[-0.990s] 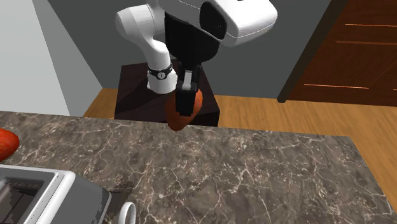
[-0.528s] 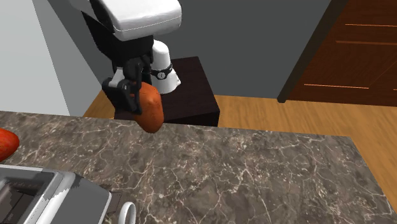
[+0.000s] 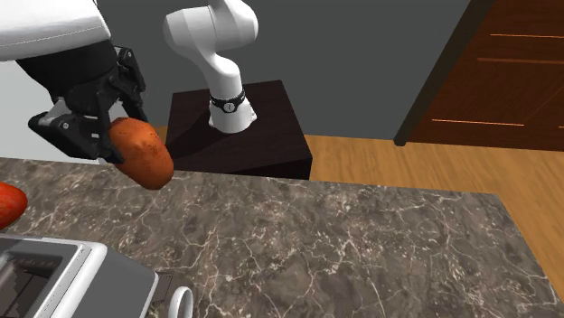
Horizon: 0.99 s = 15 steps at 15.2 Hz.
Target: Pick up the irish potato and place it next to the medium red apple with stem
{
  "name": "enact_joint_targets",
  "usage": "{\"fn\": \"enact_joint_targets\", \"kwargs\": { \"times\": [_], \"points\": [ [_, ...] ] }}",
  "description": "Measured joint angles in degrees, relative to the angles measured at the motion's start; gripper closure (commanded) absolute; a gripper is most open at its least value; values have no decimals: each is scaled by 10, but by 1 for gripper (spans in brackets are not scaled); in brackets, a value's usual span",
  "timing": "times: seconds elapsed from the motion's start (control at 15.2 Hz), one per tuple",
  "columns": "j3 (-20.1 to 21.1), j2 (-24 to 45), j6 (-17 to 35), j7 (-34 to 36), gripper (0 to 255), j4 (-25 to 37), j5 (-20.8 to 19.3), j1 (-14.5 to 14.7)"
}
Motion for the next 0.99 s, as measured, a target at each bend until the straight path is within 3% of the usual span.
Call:
{"fn": "enact_joint_targets", "kwargs": {
  "times": [0.66,0.99],
  "points": [
    [-98,21,16,-145,255,31,-28,-55],
    [-112,32,54,-157,255,6,-30,-61]
  ]
}}
